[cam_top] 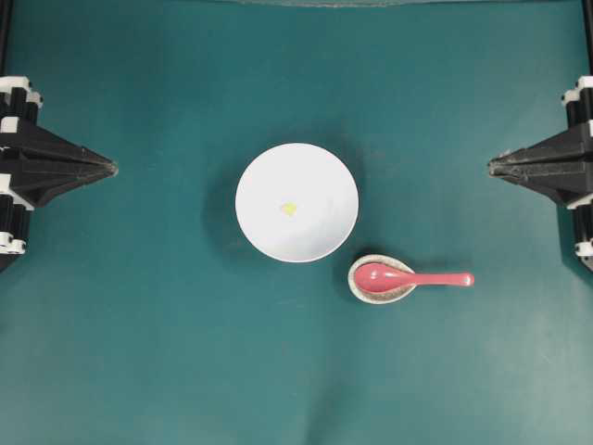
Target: Scoop the yellow hexagonal prism block from the bowl with a spoon using the right arm.
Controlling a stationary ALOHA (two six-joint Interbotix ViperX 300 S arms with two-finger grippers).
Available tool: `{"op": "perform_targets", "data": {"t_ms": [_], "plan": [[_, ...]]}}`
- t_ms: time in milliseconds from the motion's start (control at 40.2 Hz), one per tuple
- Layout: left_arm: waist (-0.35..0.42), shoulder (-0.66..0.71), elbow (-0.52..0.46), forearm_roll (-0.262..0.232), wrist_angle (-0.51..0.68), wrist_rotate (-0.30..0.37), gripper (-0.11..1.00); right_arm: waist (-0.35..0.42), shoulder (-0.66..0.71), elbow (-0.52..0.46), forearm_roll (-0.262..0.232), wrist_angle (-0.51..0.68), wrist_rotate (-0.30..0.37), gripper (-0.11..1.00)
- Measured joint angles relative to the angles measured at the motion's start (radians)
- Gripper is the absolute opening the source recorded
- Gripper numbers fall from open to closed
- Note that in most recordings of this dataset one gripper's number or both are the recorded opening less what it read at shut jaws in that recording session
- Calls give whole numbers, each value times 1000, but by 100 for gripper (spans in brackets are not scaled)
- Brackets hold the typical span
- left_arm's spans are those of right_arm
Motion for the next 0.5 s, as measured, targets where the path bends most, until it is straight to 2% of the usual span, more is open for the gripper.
{"op": "perform_targets", "data": {"t_ms": [50,124,323,398,497], "plan": [[0,0,-6,5,52,-5,2,0,3,0,0,2,2,-1],[0,2,-11,6,86,-6,0,0,5,-6,2,14,3,-1],[0,2,-15,6,97,-6,0,0,6,-18,2,15,3,0],[0,2,-15,6,101,-6,0,0,6,-18,2,18,5,6],[0,0,-15,6,109,-6,0,0,6,-18,3,21,6,21]]}}
